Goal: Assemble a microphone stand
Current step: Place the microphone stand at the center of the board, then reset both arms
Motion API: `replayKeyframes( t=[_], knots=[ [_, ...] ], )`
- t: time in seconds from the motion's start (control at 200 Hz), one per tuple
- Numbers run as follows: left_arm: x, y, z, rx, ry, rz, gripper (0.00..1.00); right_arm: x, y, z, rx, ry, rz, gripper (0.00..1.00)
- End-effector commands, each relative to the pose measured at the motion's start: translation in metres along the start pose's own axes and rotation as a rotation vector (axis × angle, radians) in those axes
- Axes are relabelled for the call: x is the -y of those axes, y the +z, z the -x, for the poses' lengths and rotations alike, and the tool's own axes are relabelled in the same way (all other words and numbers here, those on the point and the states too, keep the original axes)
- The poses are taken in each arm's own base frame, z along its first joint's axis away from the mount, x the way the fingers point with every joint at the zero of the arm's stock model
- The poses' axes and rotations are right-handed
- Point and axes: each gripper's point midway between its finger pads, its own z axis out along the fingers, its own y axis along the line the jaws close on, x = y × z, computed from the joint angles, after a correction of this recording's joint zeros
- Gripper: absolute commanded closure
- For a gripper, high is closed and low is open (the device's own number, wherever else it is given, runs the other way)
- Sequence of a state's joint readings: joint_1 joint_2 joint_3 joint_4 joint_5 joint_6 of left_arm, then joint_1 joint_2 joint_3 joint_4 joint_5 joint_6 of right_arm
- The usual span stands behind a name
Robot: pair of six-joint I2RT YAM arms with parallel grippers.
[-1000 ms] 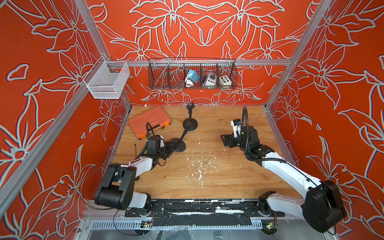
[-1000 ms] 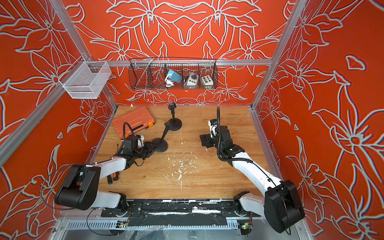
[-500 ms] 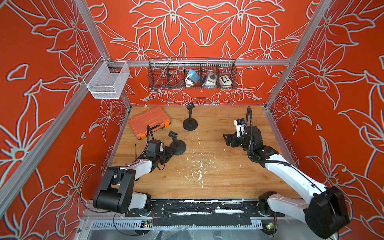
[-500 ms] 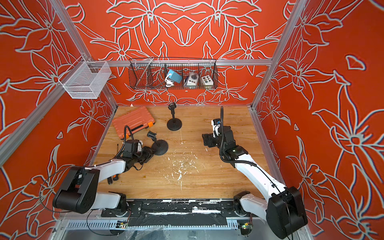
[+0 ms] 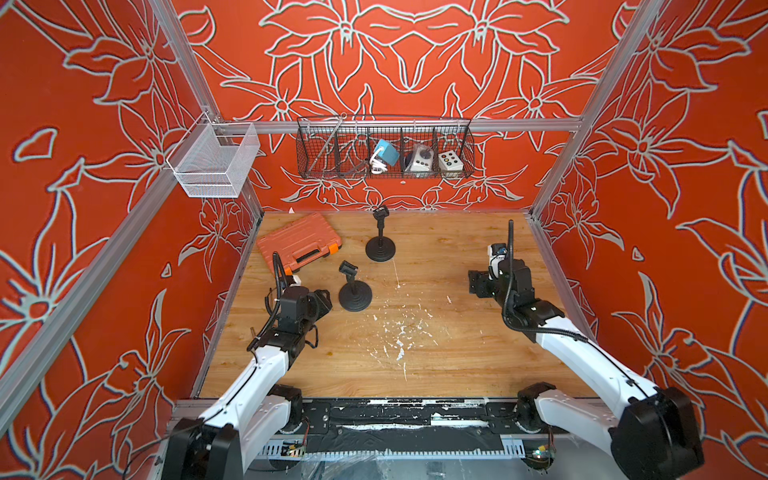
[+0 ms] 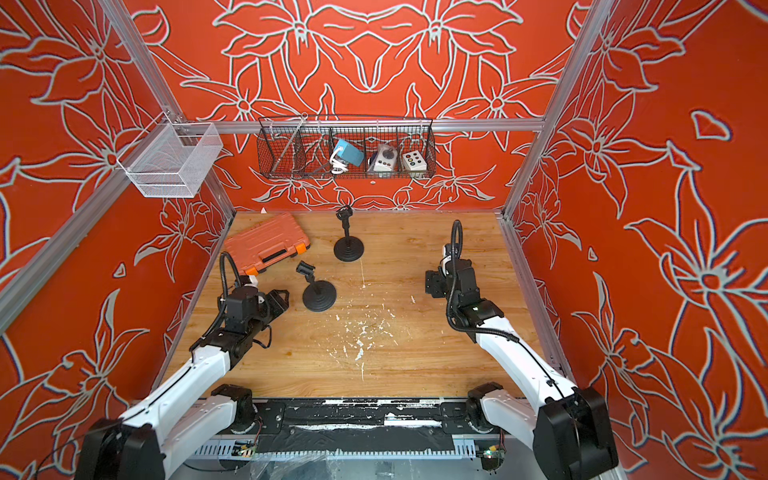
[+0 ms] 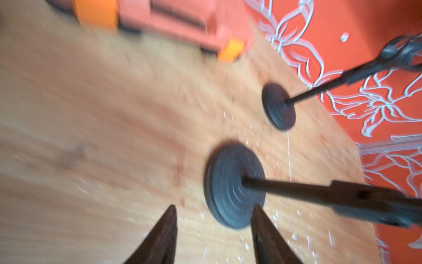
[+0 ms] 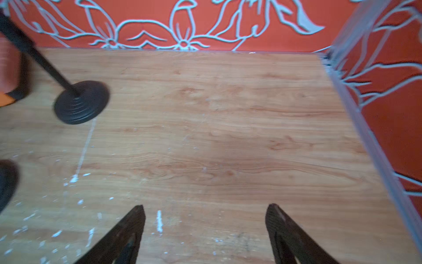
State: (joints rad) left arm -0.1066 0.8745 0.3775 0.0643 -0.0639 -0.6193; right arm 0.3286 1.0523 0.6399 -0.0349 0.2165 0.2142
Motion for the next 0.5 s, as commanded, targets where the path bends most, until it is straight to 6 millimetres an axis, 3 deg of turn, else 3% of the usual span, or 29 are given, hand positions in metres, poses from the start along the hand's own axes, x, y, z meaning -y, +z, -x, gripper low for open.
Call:
replayKeyframes(
  t=[0.0,0.12,0.34,0.41,0.495],
  knots=[
    [0.001,-0.015,0.052,0.238,0.274,0.079,0.37,0.051,-0.004,-0.001,0.063,-0.026,-0.228,0.14],
    [0.000,-0.009,0.069,0.319,0.482,0.142,0.37,0.057,0.004,-0.014,0.112,-0.180,-0.225,0.14],
    [-0.014,0.063,0.025,0.136,0.652,0.138,0.36,0.069,0.026,-0.033,0.137,-0.147,-0.209,0.13],
    [-0.011,0.071,0.019,0.124,0.677,0.112,0.34,0.070,0.035,-0.040,0.154,-0.126,-0.194,0.13],
    [-0.030,0.074,0.025,0.131,0.585,0.129,0.32,0.064,0.043,-0.042,0.168,-0.128,-0.149,0.14]
  ],
)
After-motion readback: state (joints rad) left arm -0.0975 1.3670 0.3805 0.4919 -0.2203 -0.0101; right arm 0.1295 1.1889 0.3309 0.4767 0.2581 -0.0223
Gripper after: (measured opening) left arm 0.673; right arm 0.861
